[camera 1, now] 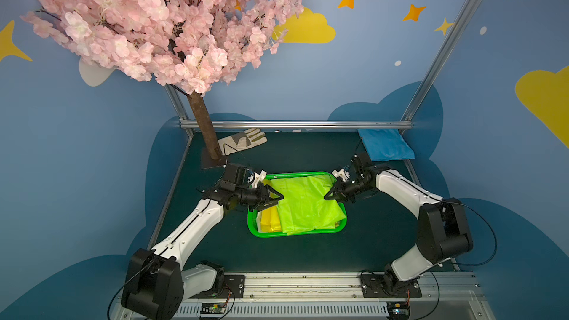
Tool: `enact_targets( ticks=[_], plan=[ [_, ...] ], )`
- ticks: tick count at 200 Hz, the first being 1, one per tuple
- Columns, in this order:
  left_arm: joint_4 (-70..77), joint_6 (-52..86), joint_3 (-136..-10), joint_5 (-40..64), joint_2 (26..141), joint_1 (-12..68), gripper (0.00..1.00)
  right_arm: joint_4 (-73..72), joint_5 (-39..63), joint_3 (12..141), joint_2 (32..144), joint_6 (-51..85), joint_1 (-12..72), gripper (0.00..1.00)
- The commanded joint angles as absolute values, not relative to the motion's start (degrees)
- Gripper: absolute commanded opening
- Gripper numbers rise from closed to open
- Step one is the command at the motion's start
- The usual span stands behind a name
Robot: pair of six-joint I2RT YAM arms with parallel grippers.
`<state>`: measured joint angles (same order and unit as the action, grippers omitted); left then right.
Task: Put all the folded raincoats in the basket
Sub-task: Place the raincoat in the basket.
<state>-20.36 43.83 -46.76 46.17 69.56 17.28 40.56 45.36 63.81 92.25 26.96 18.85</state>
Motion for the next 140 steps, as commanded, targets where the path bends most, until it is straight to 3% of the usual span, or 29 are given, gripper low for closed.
enact_targets(
  ticks=[1, 55, 140],
  plan=[
    [-21.33, 41.36, -47.02, 44.89, 70.76, 17.4, 0.47, 42.36, 45.44, 65.76, 92.82, 25.57, 18.63, 0.1],
    [-22.68, 40.39, -48.76, 39.65, 72.88, 17.05, 0.46, 44.39, 45.7, 67.48, 93.51, 22.33, 18.54, 0.1],
    [-27.83, 33.51, -64.83, 35.68, 84.77, 15.78, 0.46, 52.74, 37.74, 72.58, 96.34, 7.6, 20.54, 0.08]
  ],
)
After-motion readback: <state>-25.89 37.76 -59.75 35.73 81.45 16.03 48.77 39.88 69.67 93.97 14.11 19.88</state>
